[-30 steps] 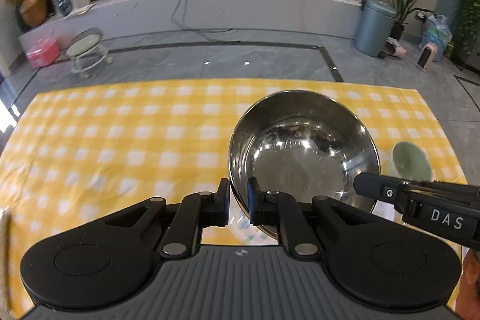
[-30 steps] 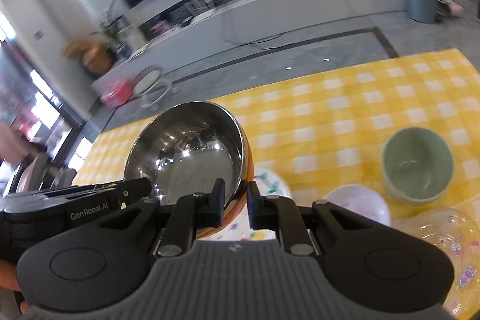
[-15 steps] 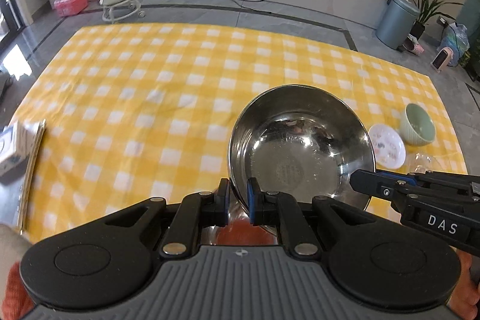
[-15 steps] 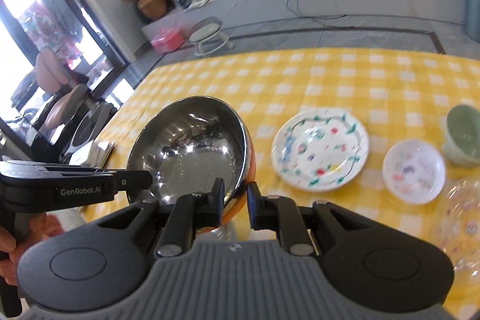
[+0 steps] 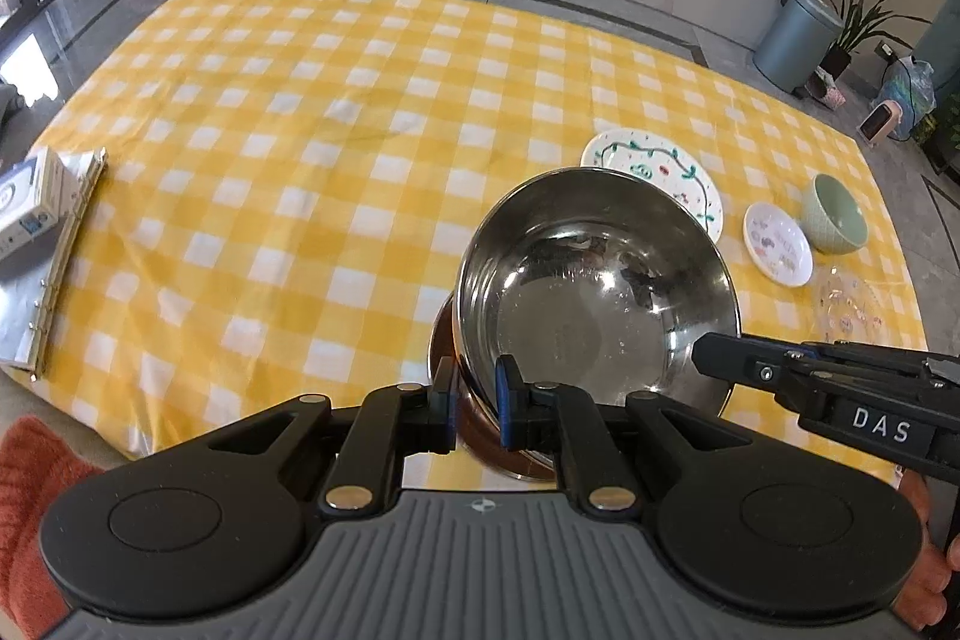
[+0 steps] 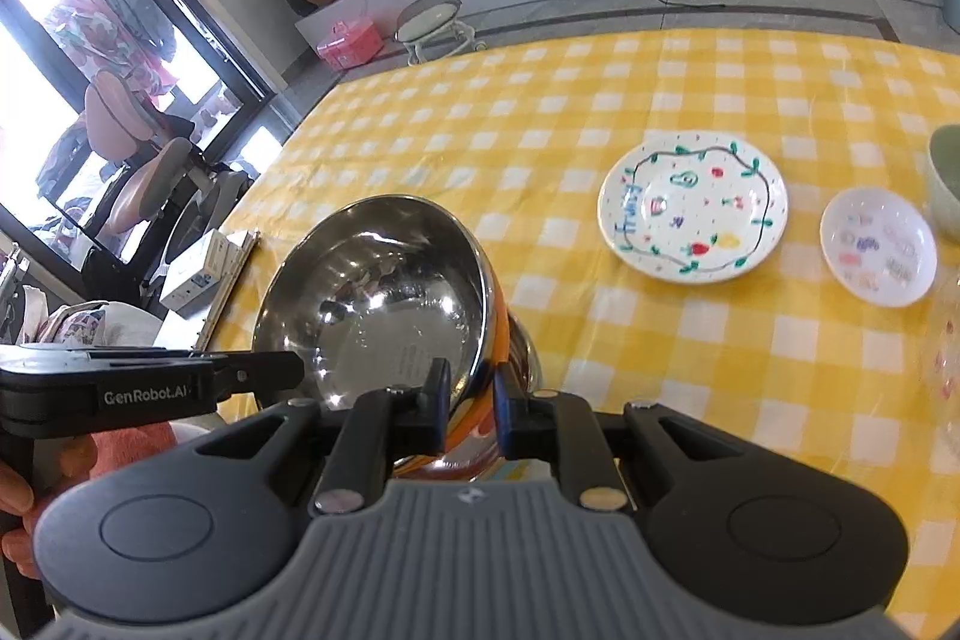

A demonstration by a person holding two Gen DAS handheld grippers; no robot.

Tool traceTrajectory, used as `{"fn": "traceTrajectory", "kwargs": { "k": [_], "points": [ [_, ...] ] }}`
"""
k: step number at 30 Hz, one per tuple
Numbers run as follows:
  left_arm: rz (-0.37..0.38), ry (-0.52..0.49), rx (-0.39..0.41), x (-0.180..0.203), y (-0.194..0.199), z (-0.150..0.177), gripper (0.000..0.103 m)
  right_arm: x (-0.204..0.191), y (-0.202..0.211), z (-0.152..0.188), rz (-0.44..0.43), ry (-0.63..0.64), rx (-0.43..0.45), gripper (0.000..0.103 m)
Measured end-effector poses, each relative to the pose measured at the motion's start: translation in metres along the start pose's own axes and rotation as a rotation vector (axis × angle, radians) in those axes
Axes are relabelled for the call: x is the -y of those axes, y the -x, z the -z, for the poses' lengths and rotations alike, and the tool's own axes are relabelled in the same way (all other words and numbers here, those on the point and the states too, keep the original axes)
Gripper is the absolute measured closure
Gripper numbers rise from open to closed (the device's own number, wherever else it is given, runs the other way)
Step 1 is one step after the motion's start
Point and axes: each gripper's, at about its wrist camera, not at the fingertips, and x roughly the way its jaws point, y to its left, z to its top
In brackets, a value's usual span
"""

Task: Organize plates and bowls
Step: 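Lower the blue bowl into the orange bowl with the left gripper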

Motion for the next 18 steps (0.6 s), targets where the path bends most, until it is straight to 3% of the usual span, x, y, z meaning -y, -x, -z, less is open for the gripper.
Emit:
{"fn": "traceTrajectory", "kwargs": {
  "k": [18],
  "points": [
    [0.031,0.01,-0.104,-0.008,-0.017,0.005,0.088,0.008,-0.01,0.001,-0.008,-0.038,-0.041,0.091]
  ]
}}
